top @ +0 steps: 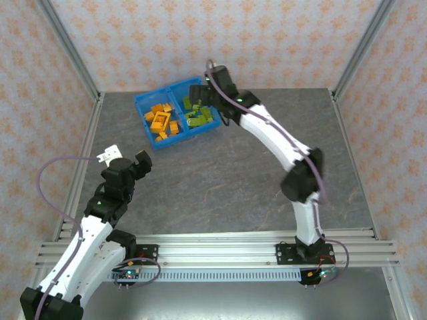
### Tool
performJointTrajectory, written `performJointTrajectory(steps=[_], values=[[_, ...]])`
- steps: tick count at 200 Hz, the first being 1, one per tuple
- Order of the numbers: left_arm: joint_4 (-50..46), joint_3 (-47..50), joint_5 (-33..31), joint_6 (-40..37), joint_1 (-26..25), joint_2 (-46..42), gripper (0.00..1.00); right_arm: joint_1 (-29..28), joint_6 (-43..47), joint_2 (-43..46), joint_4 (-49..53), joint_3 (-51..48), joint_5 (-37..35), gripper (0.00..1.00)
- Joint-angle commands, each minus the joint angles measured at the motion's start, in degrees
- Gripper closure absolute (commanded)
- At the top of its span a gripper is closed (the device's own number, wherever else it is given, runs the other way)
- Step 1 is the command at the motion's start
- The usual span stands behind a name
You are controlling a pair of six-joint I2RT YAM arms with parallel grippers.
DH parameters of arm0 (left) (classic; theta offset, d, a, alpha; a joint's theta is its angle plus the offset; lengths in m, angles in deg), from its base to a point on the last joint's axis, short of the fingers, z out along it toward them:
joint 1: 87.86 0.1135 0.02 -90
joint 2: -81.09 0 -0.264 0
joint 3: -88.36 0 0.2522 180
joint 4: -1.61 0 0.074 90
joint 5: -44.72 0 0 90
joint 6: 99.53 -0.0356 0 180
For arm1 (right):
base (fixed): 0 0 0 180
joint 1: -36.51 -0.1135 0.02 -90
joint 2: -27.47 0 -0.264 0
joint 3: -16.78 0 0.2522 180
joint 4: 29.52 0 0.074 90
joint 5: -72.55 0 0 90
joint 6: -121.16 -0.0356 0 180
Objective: Sort the legos into containers by color
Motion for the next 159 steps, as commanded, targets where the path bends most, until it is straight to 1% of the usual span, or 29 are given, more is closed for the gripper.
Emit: performJointTrajectory(steps=[1, 10, 23, 45, 62, 77, 90, 103, 118, 140, 152, 159], values=[[15.3, 3.6, -11.7, -9.9, -0.3, 2.1, 0.0, 0.9, 3.6, 16.7, -7.4, -19.9, -6.8, 0.02], [18.9, 4.8, -11.3, -12.8, -0.3, 4.1, 0.0, 1.2, 4.4, 22.7, -8.8, -27.2, -9.3, 0.0], [22.7, 5.6, -10.1, -17.1, -0.3, 8.0, 0.0, 1.5, 5.9, 32.3, -11.1, -37.3, -14.9, 0.01], [27.2, 6.0, -11.2, -20.6, -0.3, 14.9, 0.0, 2.4, 9.0, 47.2, -17.9, -54.7, -22.6, 0.01], [33.2, 7.5, -10.4, -23.5, -0.1, 18.9, 0.0, 4.3, 10.9, 55.7, -24.0, -66.1, -26.9, 0.01], [36.7, 8.1, -7.6, -26.3, 0.2, 21.8, 0.0, 7.7, 12.4, 60.2, -29.5, -75.0, -30.8, 0.01], [39.4, 8.4, -5.5, -27.8, 0.9, 24.0, 0.0, 11.2, 11.5, 60.8, -32.8, -80.2, -36.5, 0.01], [41.7, 8.4, -2.8, -28.4, 1.9, 25.9, 0.0, 15.9, 8.7, 58.9, -33.6, -83.5, -37.5, 0.01], [44.4, 8.4, -0.1, -28.7, 2.7, 28.2, 0.0, 21.3, 5.0, 55.5, -35.2, -86.3, -34.2, 0.01], [49.1, 8.3, 2.4, -29.7, 3.8, 32.2, 0.0, 26.5, 4.4, 48.5, -46.3, -91.4, -30.4, 0.01], [52.0, 8.1, 3.8, -29.7, 4.8, 34.9, 0.0, 29.1, 3.9, 44.6, -52.4, -92.9, -26.9, 0.01], [53.4, 7.9, 4.7, -30.1, 5.2, 36.7, 0.0, 30.2, 3.8, 40.9, -56.5, -93.6, -24.9, 0.01]])
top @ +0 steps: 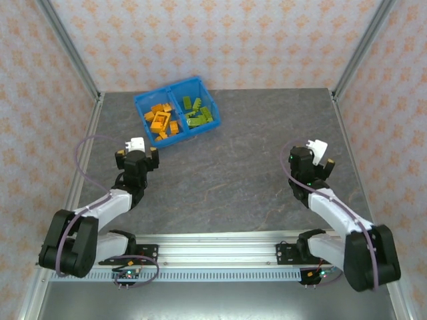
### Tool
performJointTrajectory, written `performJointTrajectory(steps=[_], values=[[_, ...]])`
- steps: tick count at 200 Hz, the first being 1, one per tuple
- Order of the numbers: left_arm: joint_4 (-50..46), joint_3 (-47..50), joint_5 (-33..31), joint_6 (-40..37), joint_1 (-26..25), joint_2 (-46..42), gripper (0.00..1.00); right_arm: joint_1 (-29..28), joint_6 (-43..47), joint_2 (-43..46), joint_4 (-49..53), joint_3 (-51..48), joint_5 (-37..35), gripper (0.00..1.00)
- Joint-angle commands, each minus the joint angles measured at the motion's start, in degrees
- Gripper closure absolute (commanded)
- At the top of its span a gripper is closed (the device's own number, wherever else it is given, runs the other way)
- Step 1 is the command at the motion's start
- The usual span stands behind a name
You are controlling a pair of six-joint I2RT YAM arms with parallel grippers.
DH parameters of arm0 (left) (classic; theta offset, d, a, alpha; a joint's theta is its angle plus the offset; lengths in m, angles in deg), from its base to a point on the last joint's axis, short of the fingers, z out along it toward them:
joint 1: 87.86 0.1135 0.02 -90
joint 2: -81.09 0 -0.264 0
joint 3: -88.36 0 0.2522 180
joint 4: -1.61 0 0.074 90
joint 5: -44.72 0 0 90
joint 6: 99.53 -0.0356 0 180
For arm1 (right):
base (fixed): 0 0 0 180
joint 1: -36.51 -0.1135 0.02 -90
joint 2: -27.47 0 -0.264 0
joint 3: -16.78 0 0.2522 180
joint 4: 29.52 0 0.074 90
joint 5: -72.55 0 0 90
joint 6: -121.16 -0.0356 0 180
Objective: Sort the legos into containers by color
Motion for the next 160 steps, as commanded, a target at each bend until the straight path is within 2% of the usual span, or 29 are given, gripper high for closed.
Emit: performJointTrajectory(steps=[1, 7, 20, 35, 43, 51, 62, 69, 74, 86, 98, 110, 120, 131, 160], values=[[9.5, -0.1, 3.9, -2.3, 1.7, 4.4, 0.0, 3.6, -2.2, -7.1, -16.6, -2.6, 4.9, 0.01], [10.8, -0.3, 4.3, -2.5, 2.0, 6.1, 0.0, 4.4, -2.1, -9.8, -19.8, -2.3, 5.9, 0.01], [11.7, -1.2, 5.1, -1.5, 3.1, 9.5, 0.0, 5.0, -0.1, -13.6, -17.9, 1.8, 8.2, 0.01], [17.6, 0.1, 7.1, -1.2, 4.1, 14.0, 0.0, 5.1, 4.3, -18.2, -18.8, 4.9, 10.1, 0.01], [20.3, 0.6, 8.0, -1.3, 4.6, 15.6, 0.0, 5.7, 5.4, -20.6, -25.9, 2.7, 11.7, 0.01], [17.5, 0.1, 9.2, -1.2, 4.7, 14.6, 0.0, 6.4, 6.3, -22.8, -32.3, 0.9, 14.8, 0.01], [18.2, 0.0, 10.2, -1.5, 4.9, 15.0, 0.0, 7.3, 5.9, -20.8, -30.4, -0.3, 19.1, 0.01], [16.9, -0.3, 10.1, -1.3, 4.9, 14.7, 0.0, 8.6, 6.6, -23.5, -38.9, -3.3, 23.3, 0.0], [17.2, -0.6, 9.6, -1.2, 5.0, 15.1, 0.0, 8.7, 7.0, -25.3, -43.7, -4.0, 23.5, 0.01], [14.9, -1.7, 9.9, -0.3, 5.7, 15.2, 0.0, 8.8, 6.2, -21.9, -31.6, -1.0, 24.0, 0.01], [14.4, -1.9, 10.7, 0.4, 6.6, 15.2, 0.0, 8.8, 6.9, -24.4, -40.3, -3.1, 24.0, 0.01], [14.6, -1.9, 10.8, 0.4, 6.6, 15.2, 0.0, 8.8, 6.3, -22.2, -33.1, -1.5, 24.2, 0.01], [14.8, -1.9, 10.7, 0.4, 6.6, 15.3, 0.0, 8.8, 6.8, -23.4, -37.3, -2.5, 24.4, 0.01], [14.7, -1.9, 10.7, 0.4, 6.6, 15.3, 0.0, 8.8, 6.6, -22.2, -33.9, -1.7, 24.5, 0.01], [14.7, -2.0, 10.8, 0.3, 6.5, 15.3, 0.0, 8.8, 6.7, -22.8, -35.2, -1.9, 24.7, 0.01]])
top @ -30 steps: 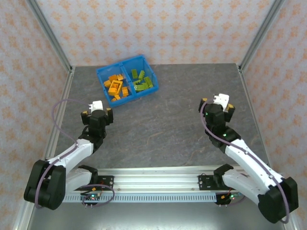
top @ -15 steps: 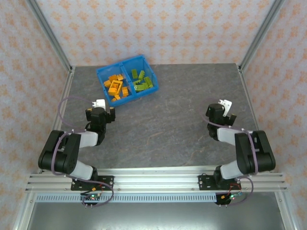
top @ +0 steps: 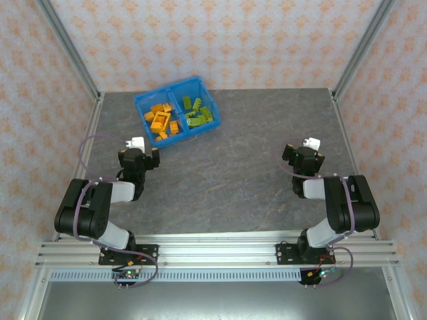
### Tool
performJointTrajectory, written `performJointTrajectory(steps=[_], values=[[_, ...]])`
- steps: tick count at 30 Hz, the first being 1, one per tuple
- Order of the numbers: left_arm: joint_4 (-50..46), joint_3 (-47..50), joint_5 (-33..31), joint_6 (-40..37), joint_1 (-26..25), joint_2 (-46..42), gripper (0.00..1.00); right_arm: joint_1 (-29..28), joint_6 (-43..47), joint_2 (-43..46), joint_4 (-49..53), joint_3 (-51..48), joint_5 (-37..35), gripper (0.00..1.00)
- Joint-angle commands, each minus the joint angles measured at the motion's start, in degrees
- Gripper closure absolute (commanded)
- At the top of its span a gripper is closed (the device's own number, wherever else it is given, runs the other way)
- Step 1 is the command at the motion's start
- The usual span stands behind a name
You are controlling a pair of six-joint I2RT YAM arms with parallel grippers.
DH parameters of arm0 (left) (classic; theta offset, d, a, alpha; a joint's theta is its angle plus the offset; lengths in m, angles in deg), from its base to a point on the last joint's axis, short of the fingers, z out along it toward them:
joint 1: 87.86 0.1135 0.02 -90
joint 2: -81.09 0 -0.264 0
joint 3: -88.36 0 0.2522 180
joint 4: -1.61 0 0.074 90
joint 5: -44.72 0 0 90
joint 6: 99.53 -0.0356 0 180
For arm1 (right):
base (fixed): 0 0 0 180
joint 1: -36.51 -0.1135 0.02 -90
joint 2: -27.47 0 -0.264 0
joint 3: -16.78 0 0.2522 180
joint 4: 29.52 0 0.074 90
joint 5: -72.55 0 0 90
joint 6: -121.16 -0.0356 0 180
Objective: Sort the legos into containers by color
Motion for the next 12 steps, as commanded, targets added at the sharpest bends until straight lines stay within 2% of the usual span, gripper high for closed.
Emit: performJointTrajectory(steps=[1, 12], values=[[1.5, -1.4, 0.5, 0.5, 0.3, -0.1, 0.0, 0.1, 0.6, 0.7, -2.0, 0.2, 1.1, 0.01], [1.6, -1.4, 0.5, 0.6, 0.3, -0.1, 0.0, 0.1, 0.8, 0.8, -1.8, 0.2, 1.7, 0.01]])
